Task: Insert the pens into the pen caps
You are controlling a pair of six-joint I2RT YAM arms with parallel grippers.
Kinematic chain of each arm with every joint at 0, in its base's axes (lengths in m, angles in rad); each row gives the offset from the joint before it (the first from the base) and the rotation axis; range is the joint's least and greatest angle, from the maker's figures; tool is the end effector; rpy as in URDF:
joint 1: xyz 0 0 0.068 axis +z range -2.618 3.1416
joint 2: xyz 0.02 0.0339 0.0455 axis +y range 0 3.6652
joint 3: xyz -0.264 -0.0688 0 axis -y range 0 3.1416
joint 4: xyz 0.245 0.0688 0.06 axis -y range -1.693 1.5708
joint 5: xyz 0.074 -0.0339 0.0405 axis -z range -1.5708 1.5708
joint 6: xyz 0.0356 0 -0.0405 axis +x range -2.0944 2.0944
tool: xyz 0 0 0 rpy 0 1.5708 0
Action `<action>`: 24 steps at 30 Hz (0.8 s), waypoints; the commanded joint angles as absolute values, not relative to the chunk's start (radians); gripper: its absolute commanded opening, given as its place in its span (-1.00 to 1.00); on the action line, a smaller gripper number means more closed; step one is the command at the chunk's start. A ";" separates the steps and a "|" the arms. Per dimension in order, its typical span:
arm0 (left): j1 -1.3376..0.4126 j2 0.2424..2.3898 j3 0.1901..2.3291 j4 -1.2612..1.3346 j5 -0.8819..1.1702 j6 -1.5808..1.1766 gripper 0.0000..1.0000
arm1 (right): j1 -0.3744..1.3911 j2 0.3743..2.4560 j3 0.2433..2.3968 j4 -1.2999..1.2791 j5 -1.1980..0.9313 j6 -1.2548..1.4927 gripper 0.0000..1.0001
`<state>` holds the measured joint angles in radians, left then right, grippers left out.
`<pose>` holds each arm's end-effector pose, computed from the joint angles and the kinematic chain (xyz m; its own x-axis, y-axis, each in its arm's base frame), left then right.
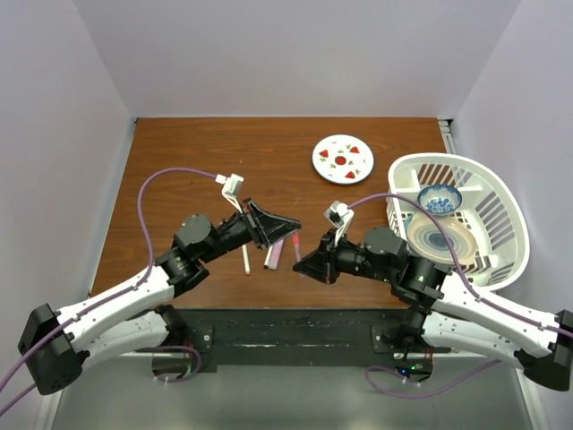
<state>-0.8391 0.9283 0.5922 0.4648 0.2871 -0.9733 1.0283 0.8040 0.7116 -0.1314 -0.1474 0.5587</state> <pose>0.1396 -0.1705 0.3146 -0.6968 -0.4107 -0.5880 0.5779 0.1640 -0.7995 0.0951 0.1678 0.3165 -0.5854 0.0445 -0.8095 -0.7203 0.4298 0.5445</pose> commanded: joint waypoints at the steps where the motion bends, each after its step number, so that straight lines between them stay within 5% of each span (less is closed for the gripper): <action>1: -0.994 0.962 0.520 0.403 0.397 -1.006 -1.00 | 1.008 0.796 0.870 0.144 0.095 0.466 -1.00; 24: -1.081 0.970 0.408 0.440 0.469 -0.930 -1.00 | 0.801 0.965 1.236 0.081 -0.080 0.325 -1.00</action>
